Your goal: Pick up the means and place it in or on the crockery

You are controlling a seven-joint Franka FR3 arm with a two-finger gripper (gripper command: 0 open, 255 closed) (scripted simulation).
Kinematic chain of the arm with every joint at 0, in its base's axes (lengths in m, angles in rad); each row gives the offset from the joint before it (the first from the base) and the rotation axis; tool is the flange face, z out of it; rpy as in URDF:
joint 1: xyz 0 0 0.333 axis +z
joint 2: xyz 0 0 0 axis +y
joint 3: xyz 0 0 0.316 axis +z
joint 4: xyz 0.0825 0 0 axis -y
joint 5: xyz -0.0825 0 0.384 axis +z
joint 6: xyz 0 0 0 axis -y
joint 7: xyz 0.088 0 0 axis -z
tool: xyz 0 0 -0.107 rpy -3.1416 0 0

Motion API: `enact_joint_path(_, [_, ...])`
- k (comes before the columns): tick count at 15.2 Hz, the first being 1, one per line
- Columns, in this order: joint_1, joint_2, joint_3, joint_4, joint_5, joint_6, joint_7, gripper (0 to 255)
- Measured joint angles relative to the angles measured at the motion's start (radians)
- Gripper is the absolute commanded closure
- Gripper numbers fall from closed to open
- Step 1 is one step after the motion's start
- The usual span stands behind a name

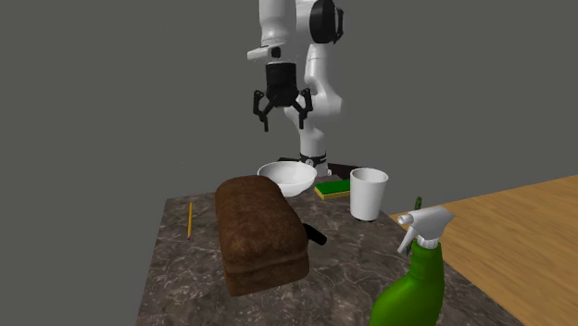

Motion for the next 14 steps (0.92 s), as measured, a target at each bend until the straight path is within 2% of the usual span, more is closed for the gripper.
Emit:
enact_joint_path(7, [0.095,0.254,-0.076,0.038,0.098,0.187,-0.324,0])
enact_joint_path(10, [0.131,0.359,-0.087,0.074,0.159,0.237,-0.465,0])
enact_joint_path(14, [0.159,0.502,-0.092,0.174,0.244,0.266,-0.654,0])
